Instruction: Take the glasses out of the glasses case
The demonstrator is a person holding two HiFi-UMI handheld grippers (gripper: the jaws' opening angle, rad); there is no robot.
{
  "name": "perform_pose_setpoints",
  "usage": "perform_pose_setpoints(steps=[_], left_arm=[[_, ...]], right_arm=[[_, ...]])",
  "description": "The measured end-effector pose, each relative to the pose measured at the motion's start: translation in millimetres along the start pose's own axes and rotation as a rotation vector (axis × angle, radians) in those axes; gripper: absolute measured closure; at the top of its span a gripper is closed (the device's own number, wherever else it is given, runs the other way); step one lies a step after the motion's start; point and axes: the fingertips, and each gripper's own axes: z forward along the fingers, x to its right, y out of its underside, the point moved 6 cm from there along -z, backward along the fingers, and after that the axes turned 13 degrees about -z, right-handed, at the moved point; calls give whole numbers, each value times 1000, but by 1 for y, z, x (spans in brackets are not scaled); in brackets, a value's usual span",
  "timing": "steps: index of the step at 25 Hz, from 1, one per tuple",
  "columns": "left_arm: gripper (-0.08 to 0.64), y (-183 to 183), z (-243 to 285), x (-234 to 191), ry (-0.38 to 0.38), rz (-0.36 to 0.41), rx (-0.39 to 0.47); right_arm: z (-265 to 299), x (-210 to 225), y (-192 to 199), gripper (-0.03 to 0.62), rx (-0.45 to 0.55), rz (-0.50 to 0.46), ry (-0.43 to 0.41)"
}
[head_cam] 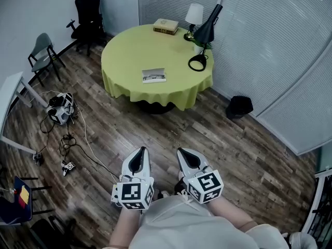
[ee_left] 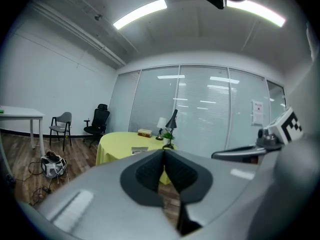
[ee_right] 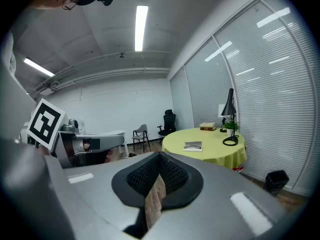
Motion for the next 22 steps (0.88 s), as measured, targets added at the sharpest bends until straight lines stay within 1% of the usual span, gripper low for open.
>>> perform_pose_setpoints(steps=[5,9,16,22], left_arm=[[552,8,22,-11,-29,-12,-25],[552,11,52,-15,-60,-32,-41],[552,-7,133,-26,-122,-35,-37],[552,-32,224,-21,-156,-43,-23]], right_arm=[[20,16,14,594,-33,33,-13],[43,42,20,594,-43,52,-39],[111,107,10,592,-28,69,-90],[173,187,-3,593,-40,52,-133]])
